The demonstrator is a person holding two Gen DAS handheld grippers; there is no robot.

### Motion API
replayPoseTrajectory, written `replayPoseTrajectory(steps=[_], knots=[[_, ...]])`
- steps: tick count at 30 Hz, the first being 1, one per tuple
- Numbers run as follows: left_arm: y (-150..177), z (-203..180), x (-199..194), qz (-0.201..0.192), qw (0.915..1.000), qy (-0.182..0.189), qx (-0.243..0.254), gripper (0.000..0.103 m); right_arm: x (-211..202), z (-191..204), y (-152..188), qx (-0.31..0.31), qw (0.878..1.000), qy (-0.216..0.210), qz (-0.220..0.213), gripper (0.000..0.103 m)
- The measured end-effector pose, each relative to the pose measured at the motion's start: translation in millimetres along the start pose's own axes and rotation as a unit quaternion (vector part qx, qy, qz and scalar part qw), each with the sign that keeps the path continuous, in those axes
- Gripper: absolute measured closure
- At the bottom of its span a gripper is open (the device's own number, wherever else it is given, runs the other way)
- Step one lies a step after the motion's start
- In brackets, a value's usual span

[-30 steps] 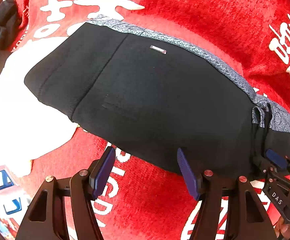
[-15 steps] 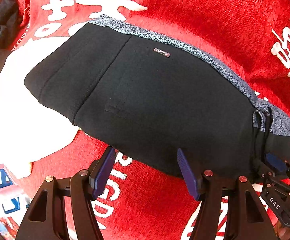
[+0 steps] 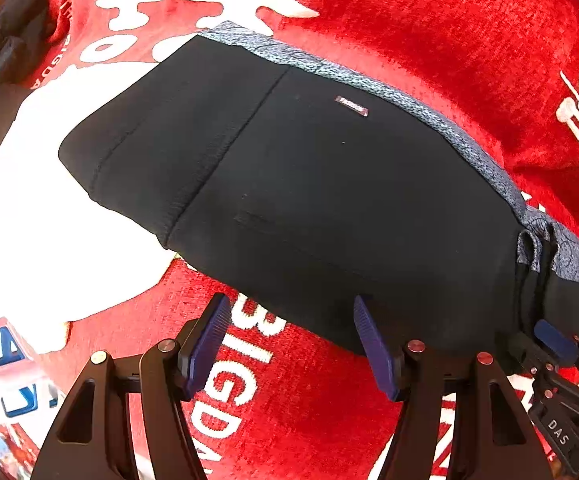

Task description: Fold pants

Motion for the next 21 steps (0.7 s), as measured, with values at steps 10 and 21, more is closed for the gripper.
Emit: replayPoseTrajectory(steps=[10,21], knots=[[-4,20,-1,-0.016,0.9989,0.031,-0.031,0.038,6,26,-10,0.001,0.998,-0.063,0.003,0.033],[0,56,9,-0.026,0.9786,0.173,-0.108,0.038,43,32,0,-0.001,0.995,-0.094,0.043,0.031]])
Point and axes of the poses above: each gripper's, at about its wrist camera, not at the fingertips, and x roughly the way its jaws point, z to its left, y to its underside, the point moved 7 cm from there along x, roughly the way its jaws point, and after that the axes turned 8 degrees about y, right-handed, at the moved point
